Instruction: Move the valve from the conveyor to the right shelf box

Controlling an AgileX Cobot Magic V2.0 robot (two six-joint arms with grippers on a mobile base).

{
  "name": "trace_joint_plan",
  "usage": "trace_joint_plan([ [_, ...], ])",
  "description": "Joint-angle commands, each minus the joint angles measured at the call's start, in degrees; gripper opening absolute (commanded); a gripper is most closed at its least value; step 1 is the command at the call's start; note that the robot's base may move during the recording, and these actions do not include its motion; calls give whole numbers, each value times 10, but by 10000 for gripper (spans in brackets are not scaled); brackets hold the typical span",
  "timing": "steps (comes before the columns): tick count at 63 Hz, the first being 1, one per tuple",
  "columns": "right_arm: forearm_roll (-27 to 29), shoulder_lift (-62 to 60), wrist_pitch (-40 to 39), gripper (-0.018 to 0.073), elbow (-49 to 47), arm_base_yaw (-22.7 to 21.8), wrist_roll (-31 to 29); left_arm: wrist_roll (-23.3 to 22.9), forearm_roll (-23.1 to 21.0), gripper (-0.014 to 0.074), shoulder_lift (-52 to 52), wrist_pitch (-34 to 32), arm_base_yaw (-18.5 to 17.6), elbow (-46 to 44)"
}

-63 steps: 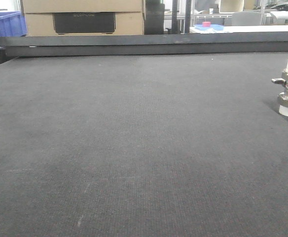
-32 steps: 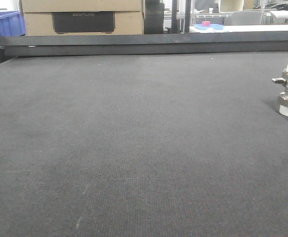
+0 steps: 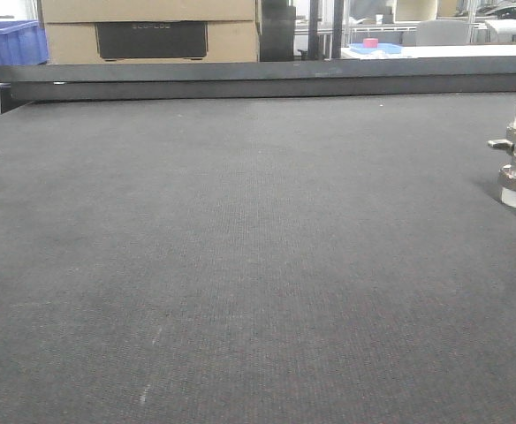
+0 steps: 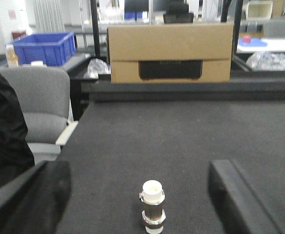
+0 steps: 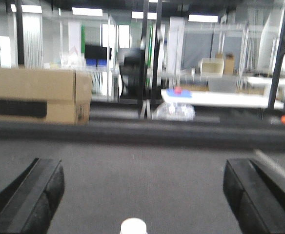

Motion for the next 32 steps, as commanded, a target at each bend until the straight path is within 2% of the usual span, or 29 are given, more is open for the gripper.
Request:
trace_joint_plan([
  [1,-7,36,-15,570,-11,1,1,-1,-21,606,46,25,-5,-30],
  [6,-7,74,20,570,-37,1,1,-1,-39,599,86,67,-14,-59],
  [19,-7,232,178,570,-178,1,1,-1,-39,599,186,182,-58,-141],
  [32,-7,415,358,570,-358,1,-4,-1,-39,599,249,218,-77,-192],
])
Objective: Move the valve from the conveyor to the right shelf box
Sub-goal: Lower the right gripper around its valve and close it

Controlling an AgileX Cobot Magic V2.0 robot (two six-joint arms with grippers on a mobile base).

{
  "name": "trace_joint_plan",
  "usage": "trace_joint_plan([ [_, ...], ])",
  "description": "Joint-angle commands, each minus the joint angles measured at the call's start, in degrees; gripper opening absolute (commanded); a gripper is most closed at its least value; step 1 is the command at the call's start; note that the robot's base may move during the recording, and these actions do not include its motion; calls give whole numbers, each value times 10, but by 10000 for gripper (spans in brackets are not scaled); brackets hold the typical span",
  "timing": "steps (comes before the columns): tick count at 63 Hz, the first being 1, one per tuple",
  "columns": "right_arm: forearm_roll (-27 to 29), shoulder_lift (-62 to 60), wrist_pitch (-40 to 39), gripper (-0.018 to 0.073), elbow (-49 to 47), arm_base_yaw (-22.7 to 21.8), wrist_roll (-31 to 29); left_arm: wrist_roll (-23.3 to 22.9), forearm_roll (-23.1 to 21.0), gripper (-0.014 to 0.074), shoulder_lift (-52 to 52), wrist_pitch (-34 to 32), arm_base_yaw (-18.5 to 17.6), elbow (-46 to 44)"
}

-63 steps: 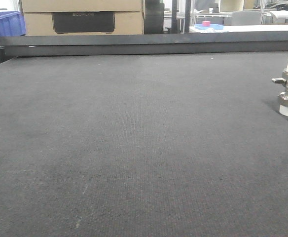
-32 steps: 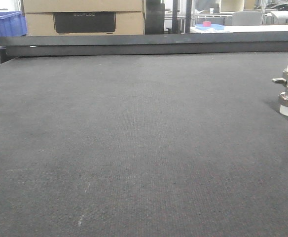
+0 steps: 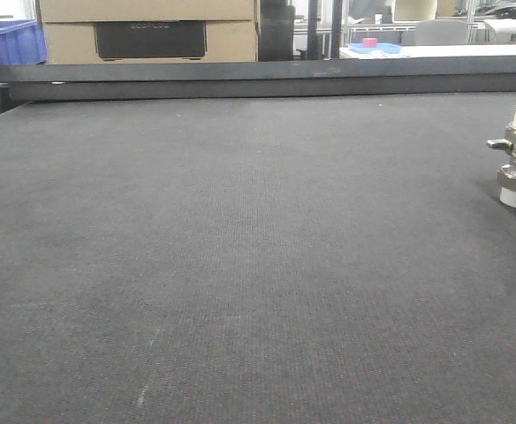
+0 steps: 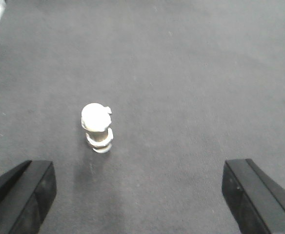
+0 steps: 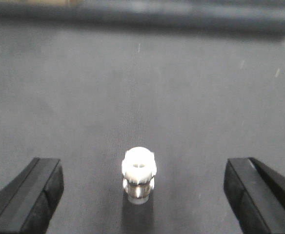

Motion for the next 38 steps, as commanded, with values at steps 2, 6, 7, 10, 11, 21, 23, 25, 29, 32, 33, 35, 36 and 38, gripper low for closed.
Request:
trace_joint_plan([
  [2,-8,95,96,570,-87,1,-7,-1,-5,599,22,8,-5,-20],
  [6,-8,139,151,570,-132,1,-18,-1,-5,599,28,8,-5,-23],
  [7,-8,156,162,570,-141,1,-21,-1,-5,599,29,8,-5,-24],
  [10,-8,192,201,570,-171,1,-34,-1,-5,599,30,8,-5,-23],
  [11,-8,202,210,570,-179,1,-36,-1,-5,599,30,8,-5,-23],
  [21,-9,302,258,570,-236,1,-48,-1,-5,599,30,8,-5,-23],
  [23,-9,318,260,570,-243,1,-51,-1,-5,599,30,8,-5,-23],
  [25,-9,337,262,570,-246,1,-51,-1,-5,599,30,8,-5,-23],
  [29,-9,368,265,570,-253,1,-51,-1,-5,599,30,8,-5,-23],
  [32,-9,387,268,570,-256,1,-51,-1,-5,599,30,8,-5,-23],
  [33,-9,394,268,570,-257,1,-51,-1,-5,599,30,8,-5,-23],
  [35,-9,407,262,570,-258,1,-51,-1,-5,599,30,8,-5,-23],
  [36,-9,415,259,570,-260,1,-51,-1,-5,599,30,8,-5,-23],
  [38,-9,425,255,570,-262,1,-51,-1,-5,599,30,8,-5,-23],
])
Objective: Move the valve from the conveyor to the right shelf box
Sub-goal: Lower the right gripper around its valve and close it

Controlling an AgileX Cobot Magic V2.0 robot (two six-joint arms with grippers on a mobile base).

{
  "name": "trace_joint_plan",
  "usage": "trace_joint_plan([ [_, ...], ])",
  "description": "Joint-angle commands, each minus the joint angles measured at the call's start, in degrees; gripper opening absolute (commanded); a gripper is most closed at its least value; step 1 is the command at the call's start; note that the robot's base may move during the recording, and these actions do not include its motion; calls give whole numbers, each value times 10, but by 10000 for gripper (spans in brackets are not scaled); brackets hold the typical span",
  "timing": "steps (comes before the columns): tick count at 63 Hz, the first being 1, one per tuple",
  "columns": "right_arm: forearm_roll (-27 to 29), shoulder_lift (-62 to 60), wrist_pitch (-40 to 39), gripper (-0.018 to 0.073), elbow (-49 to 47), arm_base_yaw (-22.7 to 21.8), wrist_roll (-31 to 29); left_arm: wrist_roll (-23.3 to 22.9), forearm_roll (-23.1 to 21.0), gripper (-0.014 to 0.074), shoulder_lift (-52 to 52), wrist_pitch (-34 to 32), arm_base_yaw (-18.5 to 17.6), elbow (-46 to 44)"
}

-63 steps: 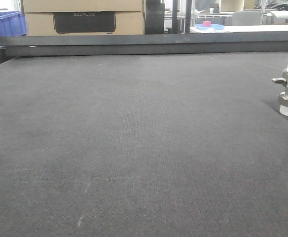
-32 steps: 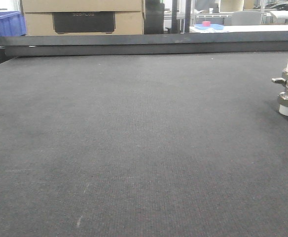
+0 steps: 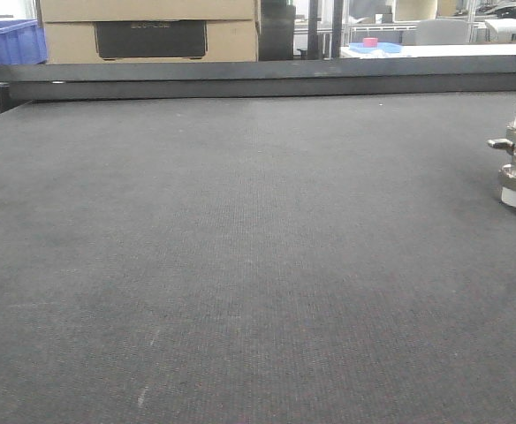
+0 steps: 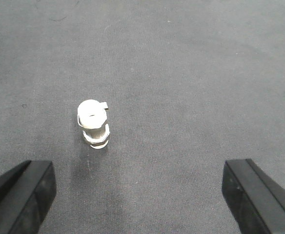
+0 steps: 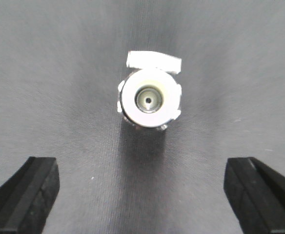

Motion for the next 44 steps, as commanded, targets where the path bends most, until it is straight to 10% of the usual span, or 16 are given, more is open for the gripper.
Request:
trace_joint_plan([
  [1,-8,30,-13,570,-10,1,-6,-1,-4,599,-1,-2,-4,-5],
  [44,-16,183,-19,570,-83,0,-11,-1,-4,599,-1,5,-4,-5],
])
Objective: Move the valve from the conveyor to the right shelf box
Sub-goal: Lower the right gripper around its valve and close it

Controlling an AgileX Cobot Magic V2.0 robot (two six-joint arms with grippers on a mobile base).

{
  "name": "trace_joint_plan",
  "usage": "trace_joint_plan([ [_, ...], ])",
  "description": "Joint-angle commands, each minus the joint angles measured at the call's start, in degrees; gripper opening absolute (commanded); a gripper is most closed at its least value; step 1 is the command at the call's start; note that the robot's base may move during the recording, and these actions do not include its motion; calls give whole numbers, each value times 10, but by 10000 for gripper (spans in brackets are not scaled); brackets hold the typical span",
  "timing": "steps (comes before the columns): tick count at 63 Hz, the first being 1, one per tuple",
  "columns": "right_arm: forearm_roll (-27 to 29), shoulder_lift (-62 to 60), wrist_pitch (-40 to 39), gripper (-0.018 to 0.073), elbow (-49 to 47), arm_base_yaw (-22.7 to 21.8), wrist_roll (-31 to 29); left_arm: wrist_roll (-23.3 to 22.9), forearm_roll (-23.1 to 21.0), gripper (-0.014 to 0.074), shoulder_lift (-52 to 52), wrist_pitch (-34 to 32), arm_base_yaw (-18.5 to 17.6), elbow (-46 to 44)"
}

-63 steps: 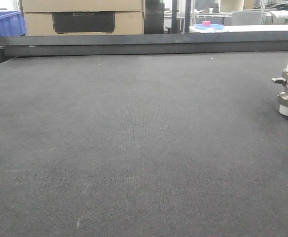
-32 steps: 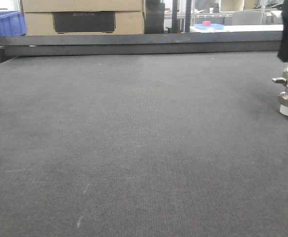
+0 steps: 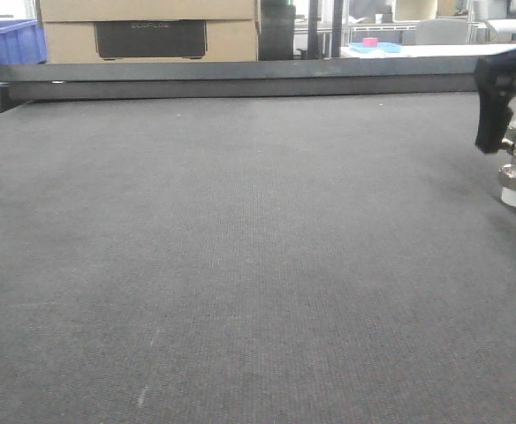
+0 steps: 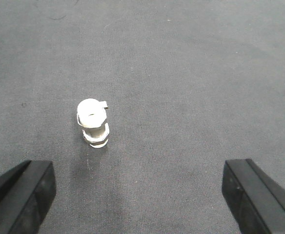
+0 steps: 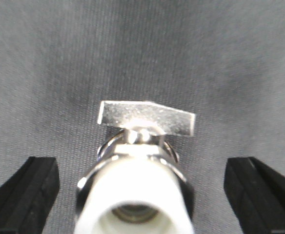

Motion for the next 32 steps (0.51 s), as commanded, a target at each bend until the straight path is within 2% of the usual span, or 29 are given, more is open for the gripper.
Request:
trace_joint_plan([
  [1,-7,7,1,570,-6,0,-4,-1,-4,599,-1,2,-4,-5],
  [17,-7,9,-3,568,-6,0,-5,-1,-4,599,-1,4,-4,-5],
  [21,-7,9,-5,533,-6,0,-5,-1,-4,599,-1,4,-4,-5],
  [27,-7,9,-6,398,-6,0,-5,-1,-4,599,-1,4,-4,-5],
  [32,-7,9,-4,197,-6,0,-5,-1,-4,599,-1,7,-4,-5],
])
